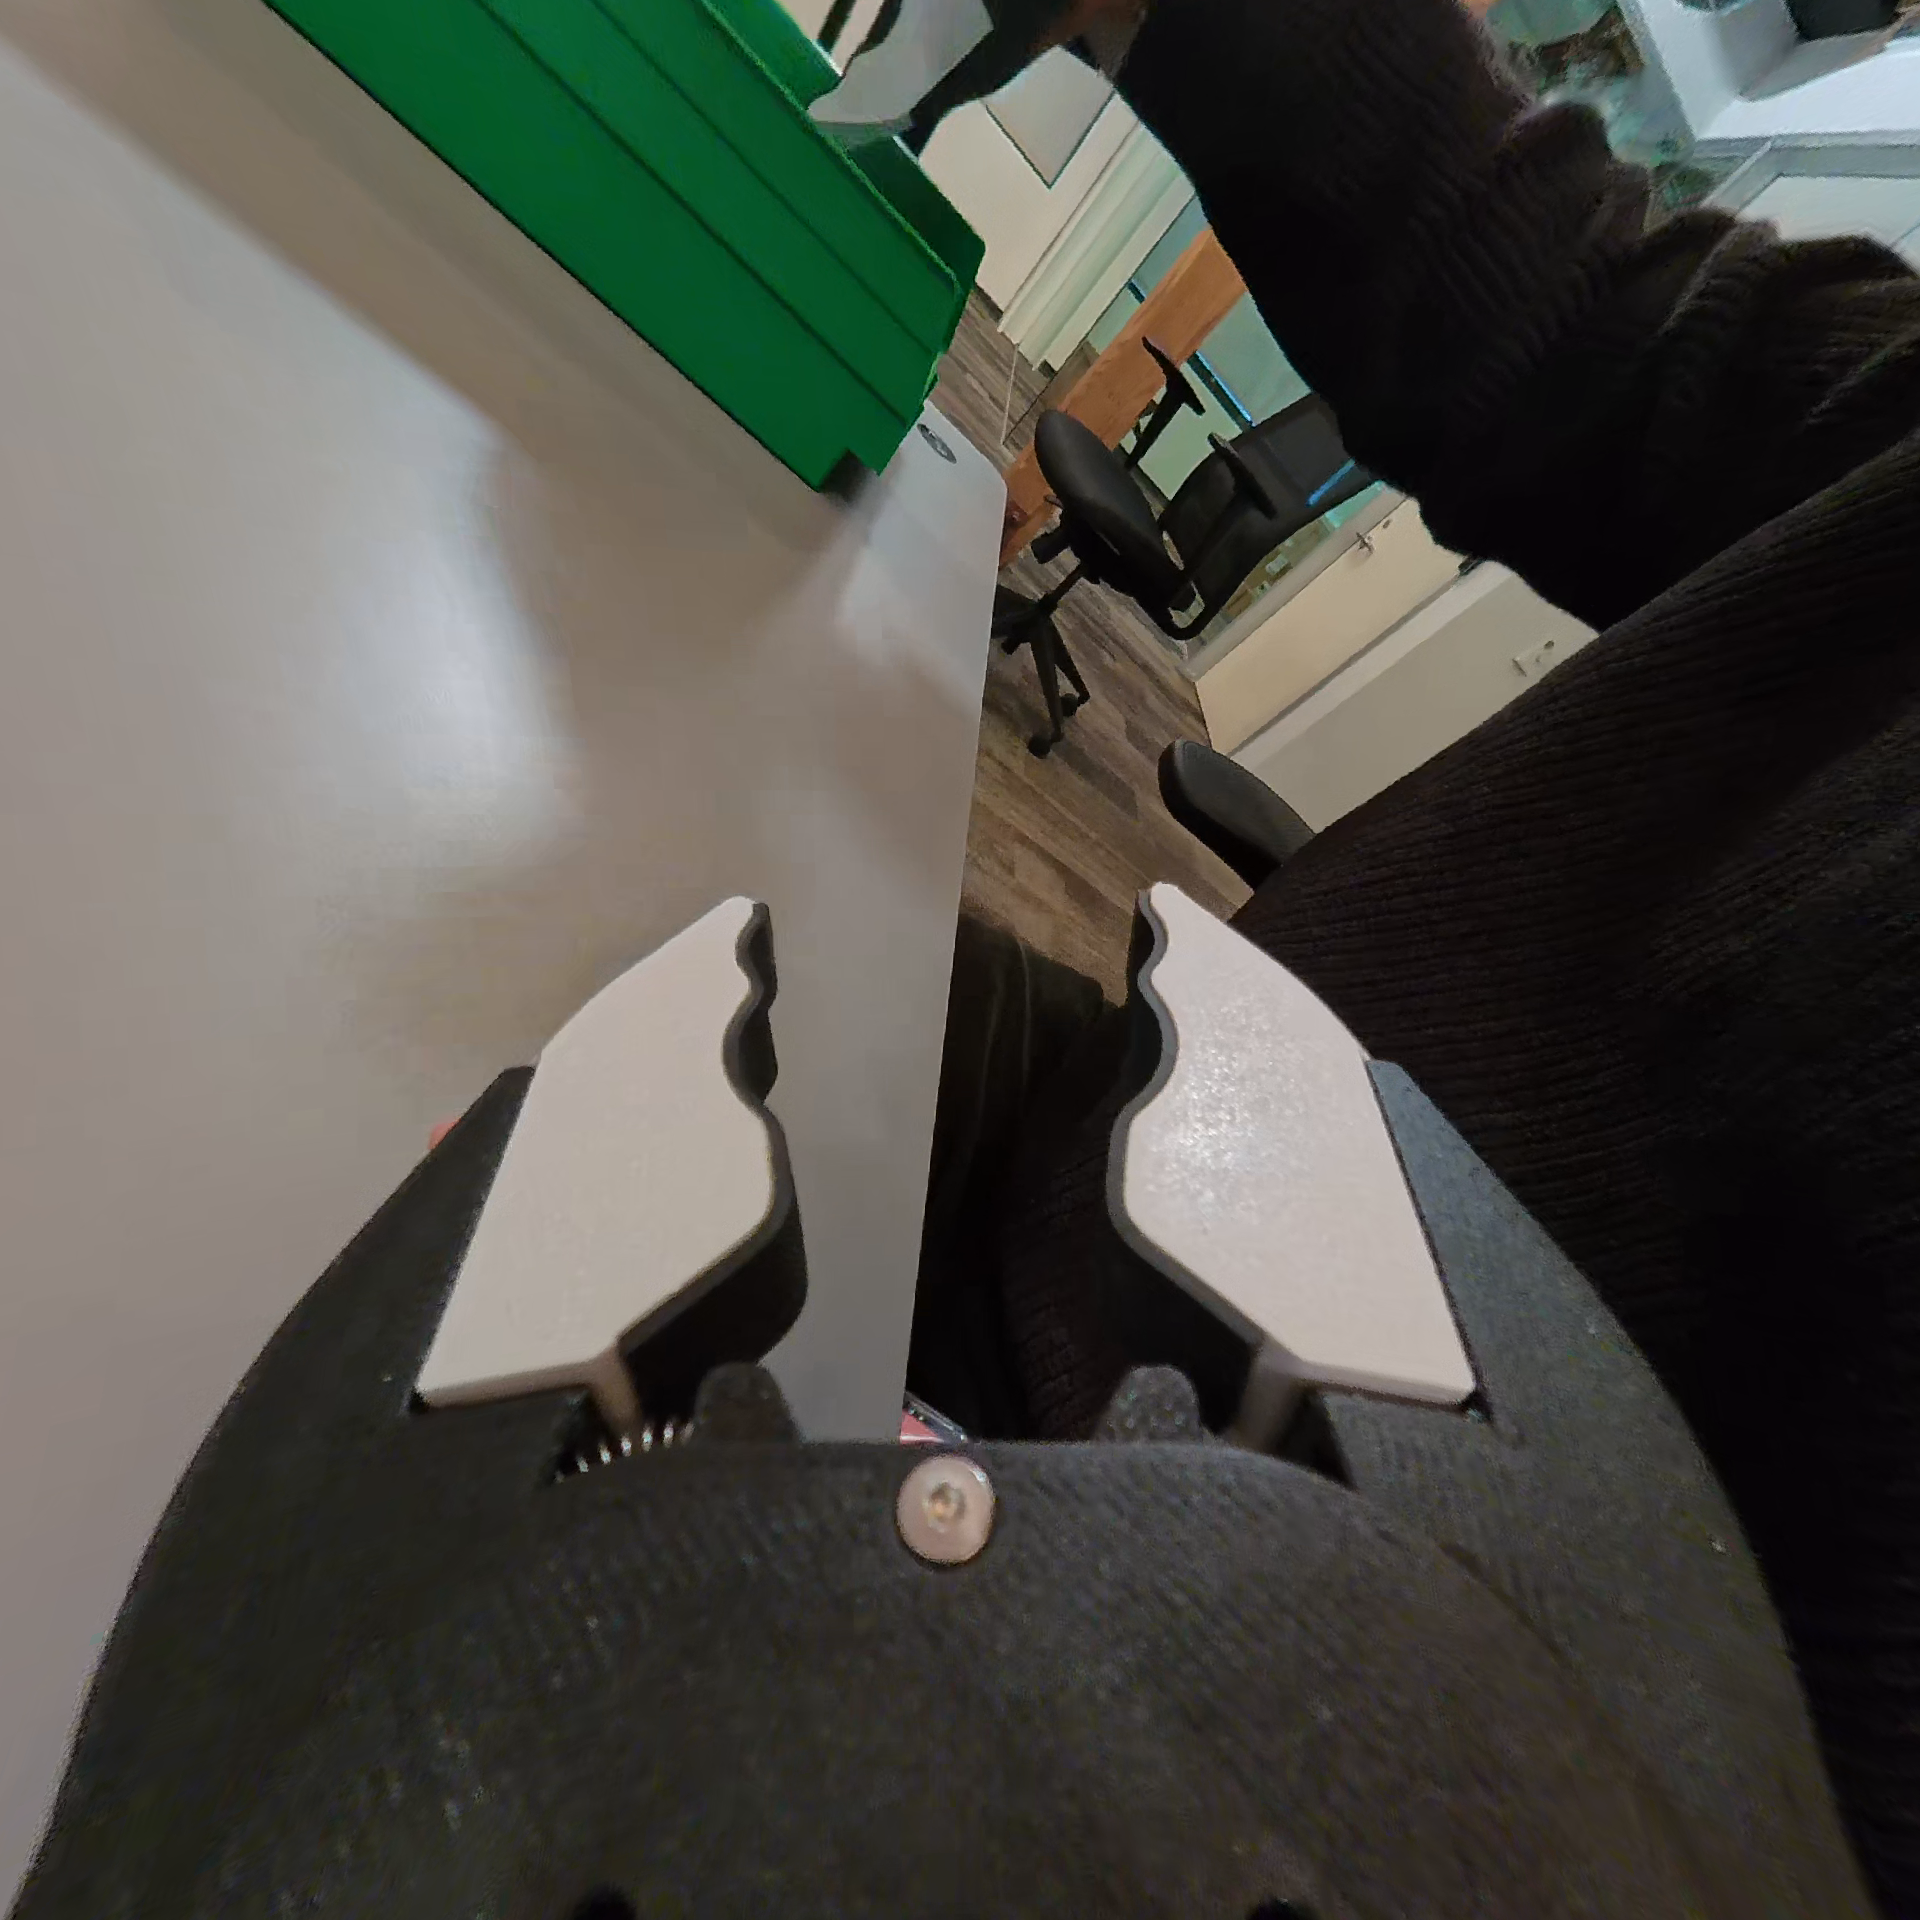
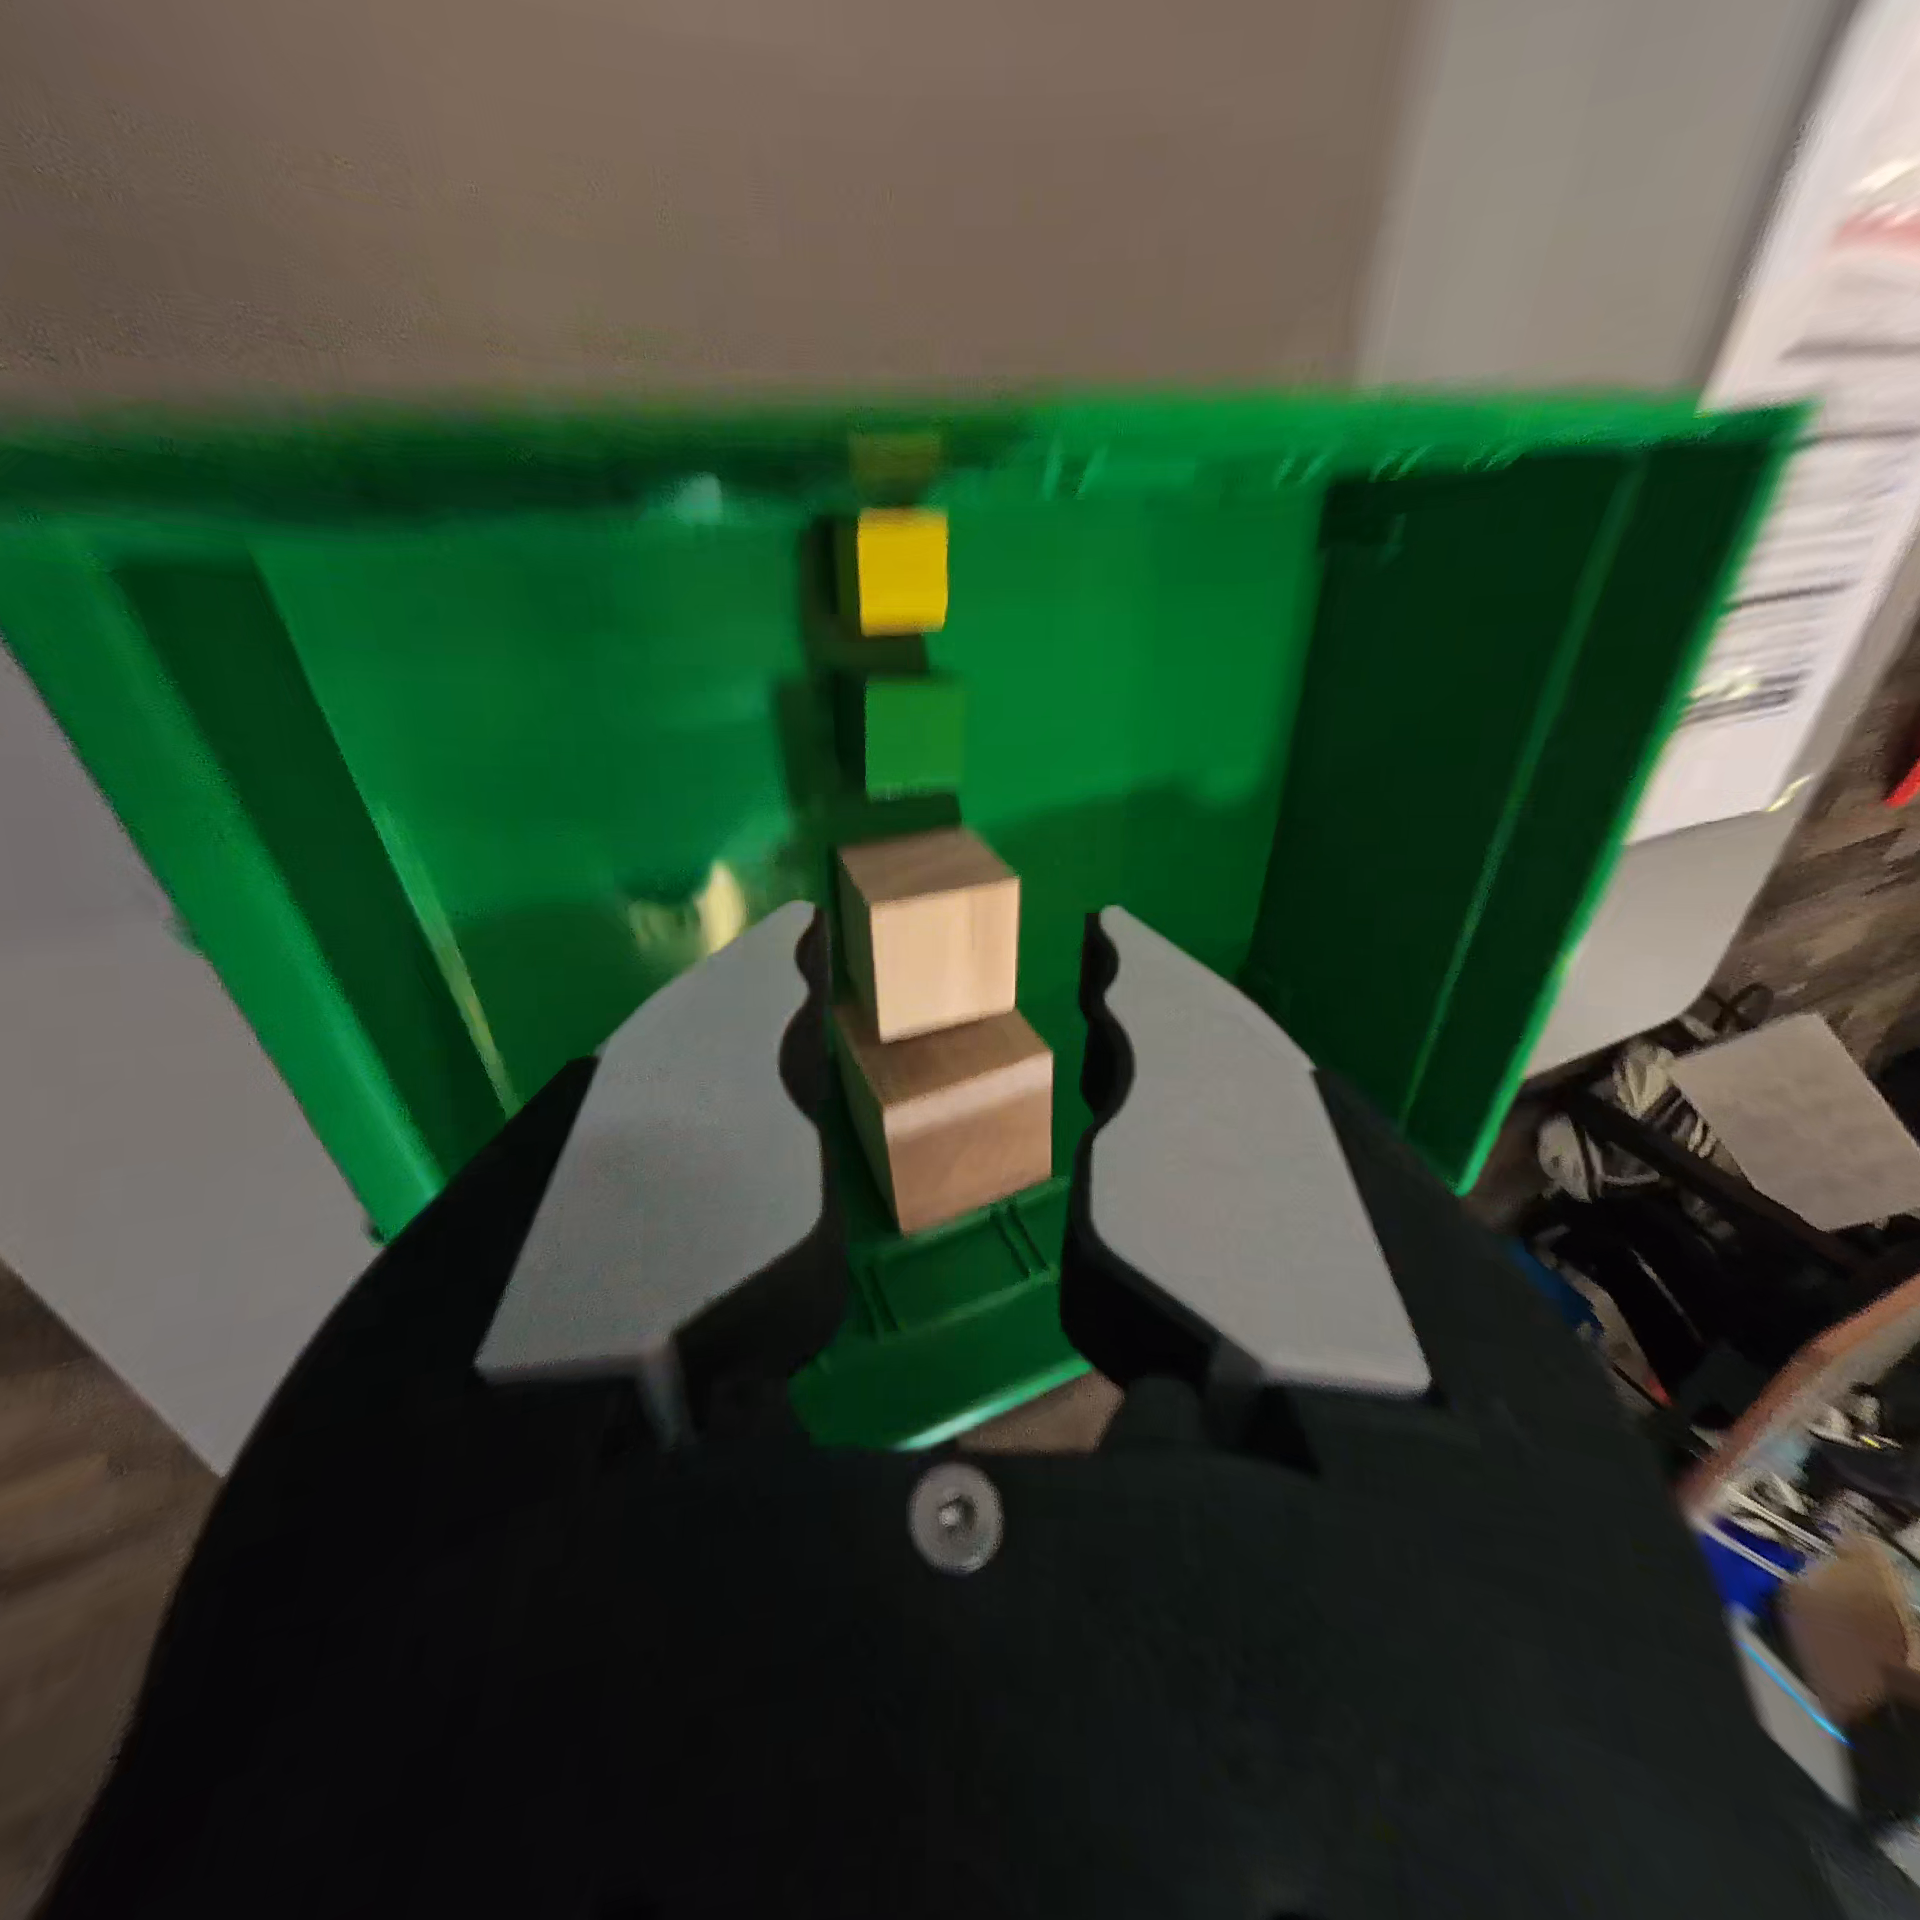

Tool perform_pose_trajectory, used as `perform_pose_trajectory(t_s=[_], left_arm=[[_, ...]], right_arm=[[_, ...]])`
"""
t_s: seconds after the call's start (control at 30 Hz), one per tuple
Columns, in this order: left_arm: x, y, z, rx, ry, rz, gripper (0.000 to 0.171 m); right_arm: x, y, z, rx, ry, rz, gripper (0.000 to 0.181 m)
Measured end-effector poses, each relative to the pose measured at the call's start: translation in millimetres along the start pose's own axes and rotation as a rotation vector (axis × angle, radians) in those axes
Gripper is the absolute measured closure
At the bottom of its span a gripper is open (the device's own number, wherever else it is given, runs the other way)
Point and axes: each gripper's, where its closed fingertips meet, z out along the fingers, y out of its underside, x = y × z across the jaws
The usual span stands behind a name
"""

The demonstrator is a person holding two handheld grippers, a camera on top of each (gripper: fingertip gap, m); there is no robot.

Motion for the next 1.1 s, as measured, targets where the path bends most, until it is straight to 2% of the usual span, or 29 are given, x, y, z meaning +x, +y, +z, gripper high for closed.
perform_pose_trajectory(t_s=[0.07, 0.2, 0.3, 0.4, 0.53, 0.6, 0.67, 0.77, 0.83, 0.87, 0.9, 0.93, 1.0, 1.1], left_arm=[[2, -4, -1, 0.02, 0.002, 0.003, 0.106], [1, -9, -1, 0.043, -0.021, 0.027, 0.106], [-1, -16, -4, 0.084, -0.086, 0.075, 0.102], [0, -26, -9, 0.131, -0.169, 0.152, 0.101], [13, -43, -20, 0.223, -0.294, 0.301, 0.094], [20, -52, -24, 0.272, -0.372, 0.348, 0.092], [27, -55, -25, 0.315, -0.427, 0.337, 0.086], [37, -49, -28, 0.38, -0.483, 0.294, 0.084], [37, -38, -30, 0.374, -0.537, 0.287, 0.096], [35, -31, -32, 0.363, -0.572, 0.293, 0.1], [32, -27, -35, 0.359, -0.608, 0.299, 0.103], [29, -24, -38, 0.358, -0.637, 0.297, 0.105], [24, -25, -44, 0.379, -0.666, 0.287, 0.107], [7, -31, -57, 0.388, -0.716, 0.263, 0.114]], right_arm=[[-1, -46, -26, 0.196, 0.035, 0.1, 0.132], [-36, -182, -112, 0.883, 0.003, 0.299, 0.131], [-70, -252, -153, 1.222, 0.096, 0.383, 0.123], [-101, -296, -177, 1.453, 0.175, 0.474, 0.118], [-114, -301, -216, 1.741, 0.197, 0.713, 0.12], [-122, -304, -213, 1.73, 0.195, 0.758, 0.119], [-127, -305, -199, 1.633, 0.247, 0.819, 0.118], [-137, -298, -166, 1.493, 0.266, 1.042, 0.117], [-145, -289, -136, 1.326, 0.235, 1.189, 0.126], [-149, -286, -123, 1.256, 0.209, 1.244, 0.124], [-153, -287, -118, 1.246, 0.174, 1.271, 0.121], [-154, -287, -116, 1.262, 0.15, 1.292, 0.129], [-151, -285, -118, 1.305, 0.151, 1.309, 0.157], [-135, -269, -115, 1.305, 0.302, 1.269, 0.181]])
